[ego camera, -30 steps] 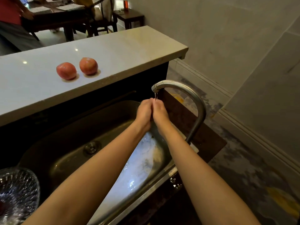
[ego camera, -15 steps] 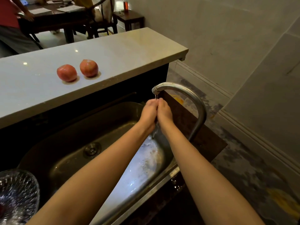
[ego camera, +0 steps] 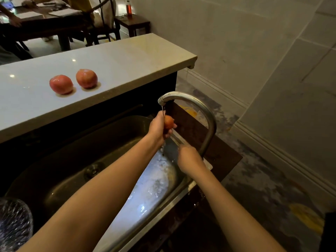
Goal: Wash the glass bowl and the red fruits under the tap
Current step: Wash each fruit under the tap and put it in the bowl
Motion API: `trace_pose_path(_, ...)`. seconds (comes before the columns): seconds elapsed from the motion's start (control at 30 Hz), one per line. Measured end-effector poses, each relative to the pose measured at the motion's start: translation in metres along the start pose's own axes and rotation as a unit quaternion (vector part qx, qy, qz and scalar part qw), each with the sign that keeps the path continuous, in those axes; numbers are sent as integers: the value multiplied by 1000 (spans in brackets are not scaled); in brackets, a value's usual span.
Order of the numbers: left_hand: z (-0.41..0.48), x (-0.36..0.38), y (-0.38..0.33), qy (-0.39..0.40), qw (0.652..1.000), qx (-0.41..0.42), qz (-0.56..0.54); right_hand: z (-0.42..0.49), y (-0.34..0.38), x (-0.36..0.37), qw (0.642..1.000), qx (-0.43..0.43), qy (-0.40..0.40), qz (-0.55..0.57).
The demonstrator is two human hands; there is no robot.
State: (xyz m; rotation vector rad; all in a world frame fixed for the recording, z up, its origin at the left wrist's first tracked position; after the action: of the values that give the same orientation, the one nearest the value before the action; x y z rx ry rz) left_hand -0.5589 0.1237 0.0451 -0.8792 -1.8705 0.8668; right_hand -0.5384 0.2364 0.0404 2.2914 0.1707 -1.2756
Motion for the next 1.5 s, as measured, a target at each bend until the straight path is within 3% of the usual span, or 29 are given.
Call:
trace_pose_path(0.3,-2,9,5,40,987,5,-157,-10,-17,-7,992,30,-109,52)
trace_pose_path(0.47,-2,12,-1,71,996,22,-58,-15,-16,-7,988,28,-136,70)
trace_pose_path(0.7,-5,-4,4,10,994,5,-106,-18,-13,-7,989,20,-133,60)
trace_pose_path(0.8,-5,1,0,20,993,12,-117,-17,-14,-6,989,20,-131,58)
trace_pose_path(0.97,-5,8,-5,58,996,28,-55,-16,-14,-7,989,28,-134,58)
trace_pose_path(1.33,-15,0,3,49,998,-16,35,-19,-16,-7,989,27,-132,67)
trace_pose_path(1.5,-28,-18,2,30,986,-10,163,-27,-12,-7,990,20,-127,48)
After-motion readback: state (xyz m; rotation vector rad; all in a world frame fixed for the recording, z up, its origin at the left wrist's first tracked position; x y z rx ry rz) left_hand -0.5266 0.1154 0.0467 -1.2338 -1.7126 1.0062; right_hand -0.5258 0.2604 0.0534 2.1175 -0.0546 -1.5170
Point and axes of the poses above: each hand's wrist, its own z-axis towards the middle knuckle, its own x-axis out of the palm, y = z × x, the point moved 10 cm from there along z, towards the middle knuckle, and after that the axes turned 10 degrees about y, right-handed, at the moved point
